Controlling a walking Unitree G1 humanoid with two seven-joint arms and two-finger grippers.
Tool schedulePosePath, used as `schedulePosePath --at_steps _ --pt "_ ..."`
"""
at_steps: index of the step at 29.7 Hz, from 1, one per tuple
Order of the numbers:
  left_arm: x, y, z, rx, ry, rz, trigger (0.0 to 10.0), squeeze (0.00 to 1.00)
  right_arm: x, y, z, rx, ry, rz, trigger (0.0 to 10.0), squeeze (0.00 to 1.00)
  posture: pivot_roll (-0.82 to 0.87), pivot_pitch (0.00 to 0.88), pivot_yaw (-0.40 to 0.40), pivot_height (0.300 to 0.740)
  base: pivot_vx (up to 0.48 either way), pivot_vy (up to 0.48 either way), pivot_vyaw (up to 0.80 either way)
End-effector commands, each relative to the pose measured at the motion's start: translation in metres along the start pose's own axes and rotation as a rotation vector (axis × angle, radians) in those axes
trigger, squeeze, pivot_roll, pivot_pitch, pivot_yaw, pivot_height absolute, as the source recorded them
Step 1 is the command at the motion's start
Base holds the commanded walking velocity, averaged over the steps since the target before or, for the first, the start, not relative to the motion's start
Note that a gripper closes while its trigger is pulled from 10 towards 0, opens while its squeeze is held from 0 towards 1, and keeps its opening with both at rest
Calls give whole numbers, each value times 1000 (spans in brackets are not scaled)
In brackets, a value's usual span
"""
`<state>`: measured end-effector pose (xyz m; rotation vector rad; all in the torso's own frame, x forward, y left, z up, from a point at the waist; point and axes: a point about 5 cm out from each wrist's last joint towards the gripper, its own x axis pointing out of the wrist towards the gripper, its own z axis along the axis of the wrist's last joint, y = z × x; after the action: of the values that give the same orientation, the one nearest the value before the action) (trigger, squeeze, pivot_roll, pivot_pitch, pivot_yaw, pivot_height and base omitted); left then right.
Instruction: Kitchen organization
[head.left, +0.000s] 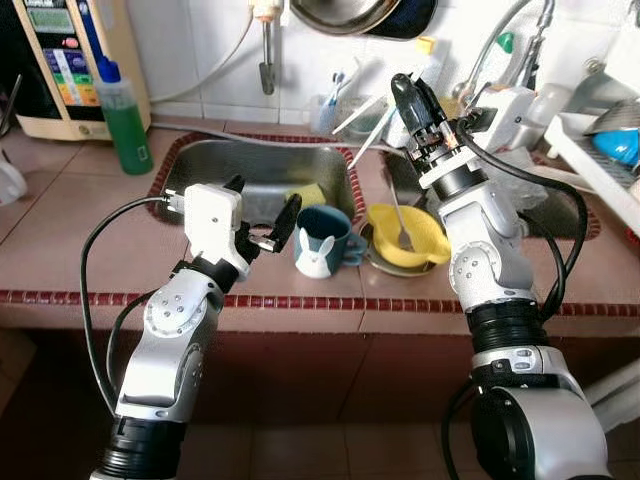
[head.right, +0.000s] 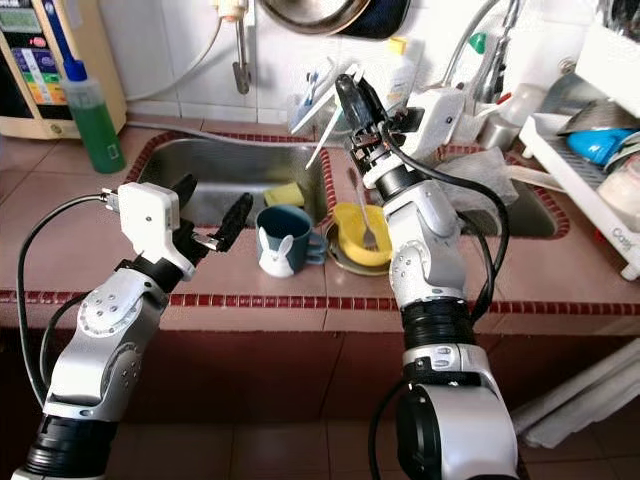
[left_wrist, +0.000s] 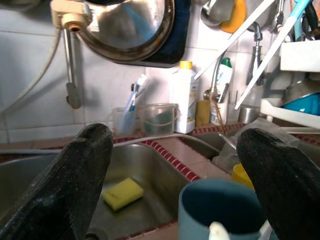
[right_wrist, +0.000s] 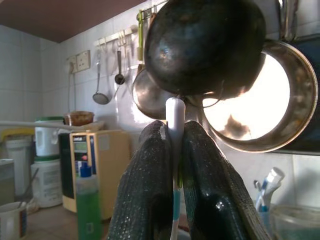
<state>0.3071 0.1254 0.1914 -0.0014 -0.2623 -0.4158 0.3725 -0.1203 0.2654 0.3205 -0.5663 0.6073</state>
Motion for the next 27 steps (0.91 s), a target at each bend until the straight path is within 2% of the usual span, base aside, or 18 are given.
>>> schedulePosePath --at_steps 1,27 --pt "3 -4 2 -4 -7 -25 10000 0 1 0 4 -7 -8 11 10000 0 -2 0 -54 740 311 0 0" --pt "1 -4 3 -13 -12 -15 10000 0 2 1 4 2 -2 23 10000 0 5 0 -65 740 314 0 0"
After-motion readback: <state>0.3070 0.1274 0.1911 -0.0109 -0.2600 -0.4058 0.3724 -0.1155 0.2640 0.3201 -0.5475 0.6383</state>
